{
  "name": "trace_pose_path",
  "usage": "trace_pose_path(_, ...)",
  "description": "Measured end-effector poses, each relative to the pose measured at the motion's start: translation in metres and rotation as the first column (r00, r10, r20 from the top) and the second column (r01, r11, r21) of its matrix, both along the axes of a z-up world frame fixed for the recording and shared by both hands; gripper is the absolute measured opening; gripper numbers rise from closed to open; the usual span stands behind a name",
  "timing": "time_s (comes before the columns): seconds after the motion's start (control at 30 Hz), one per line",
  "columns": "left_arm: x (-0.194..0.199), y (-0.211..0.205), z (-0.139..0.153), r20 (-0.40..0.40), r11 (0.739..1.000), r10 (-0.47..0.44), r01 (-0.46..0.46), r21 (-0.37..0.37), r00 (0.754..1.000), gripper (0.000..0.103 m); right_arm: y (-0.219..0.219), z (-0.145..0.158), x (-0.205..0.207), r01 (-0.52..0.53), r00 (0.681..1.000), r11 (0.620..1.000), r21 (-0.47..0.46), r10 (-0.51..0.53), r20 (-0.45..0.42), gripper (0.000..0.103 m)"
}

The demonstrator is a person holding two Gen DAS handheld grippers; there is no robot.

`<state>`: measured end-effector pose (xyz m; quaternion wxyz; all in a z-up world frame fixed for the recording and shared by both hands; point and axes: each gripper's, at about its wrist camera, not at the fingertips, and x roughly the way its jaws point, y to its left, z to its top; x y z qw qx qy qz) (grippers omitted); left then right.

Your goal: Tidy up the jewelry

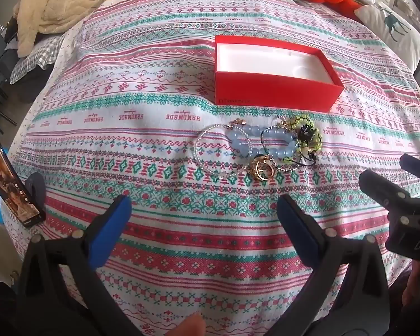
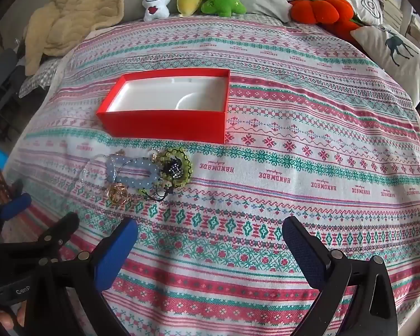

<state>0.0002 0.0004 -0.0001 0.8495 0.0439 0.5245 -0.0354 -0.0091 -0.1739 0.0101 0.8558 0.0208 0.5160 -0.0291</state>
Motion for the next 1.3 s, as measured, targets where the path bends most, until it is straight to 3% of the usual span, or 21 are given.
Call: trace_pose_path(1.3, 0.0011, 0.0021, -0.0021, -0.003, 1.0, 0.0, 0.0, -0.001, 1.0, 0.103, -0.0005, -0.0016, 0.0023, 0.009, 1.0, 1.0, 0.004, -0.009, -0.004, 0.103)
